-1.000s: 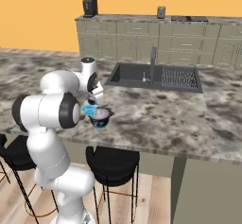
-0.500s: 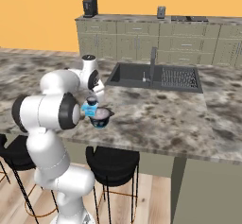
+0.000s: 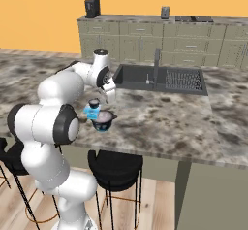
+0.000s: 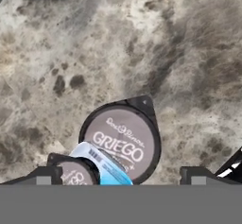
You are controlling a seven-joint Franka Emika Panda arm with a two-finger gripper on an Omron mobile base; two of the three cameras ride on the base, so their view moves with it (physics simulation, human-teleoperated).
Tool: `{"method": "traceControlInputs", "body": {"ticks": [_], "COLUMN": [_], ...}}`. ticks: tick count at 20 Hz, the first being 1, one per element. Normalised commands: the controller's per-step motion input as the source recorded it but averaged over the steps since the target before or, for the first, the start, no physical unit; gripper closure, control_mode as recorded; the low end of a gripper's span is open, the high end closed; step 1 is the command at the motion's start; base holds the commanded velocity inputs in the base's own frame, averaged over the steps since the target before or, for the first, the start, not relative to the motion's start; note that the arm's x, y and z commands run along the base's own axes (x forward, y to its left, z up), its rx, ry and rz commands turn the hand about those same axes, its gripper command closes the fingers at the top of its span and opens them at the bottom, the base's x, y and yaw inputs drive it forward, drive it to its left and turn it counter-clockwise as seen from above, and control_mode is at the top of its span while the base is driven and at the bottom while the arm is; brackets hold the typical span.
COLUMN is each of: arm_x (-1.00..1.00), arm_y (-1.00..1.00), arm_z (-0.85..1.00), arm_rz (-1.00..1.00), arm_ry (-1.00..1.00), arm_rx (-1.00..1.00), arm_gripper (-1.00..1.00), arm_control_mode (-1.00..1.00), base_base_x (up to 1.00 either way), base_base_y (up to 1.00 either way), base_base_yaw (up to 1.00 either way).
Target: Stack the yogurt containers by placing the smaller containers on top of the larger containers.
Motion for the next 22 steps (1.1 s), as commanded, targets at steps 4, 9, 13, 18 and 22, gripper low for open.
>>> {"method": "traceControlInputs", "body": {"ticks": [4,9,13,18,22], "arm_x": [-0.20,0.01,0.06,0.00,0.00], "arm_y": [-0.34,-0.12,-0.09,-0.27,-0.29], "arm_z": [0.01,0.00,0.00,0.00,0.00], "arm_rz": [0.00,0.00,0.00,0.00,0.00], "arm_ry": [0.00,0.00,0.00,0.00,0.00], "arm_rx": [0.00,0.00,0.00,0.00,0.01], "arm_gripper": [-1.00,-1.00,-1.00,-1.00,-1.00], "arm_control_mode": [-1.00,-1.00,-1.00,-1.00,-1.00], "base_base_x": [0.00,0.00,0.00,0.00,0.00], "base_base_y": [0.00,0.00,0.00,0.00,0.00], "base_base_yaw": [0.00,0.00,0.00,0.00,0.00]}}
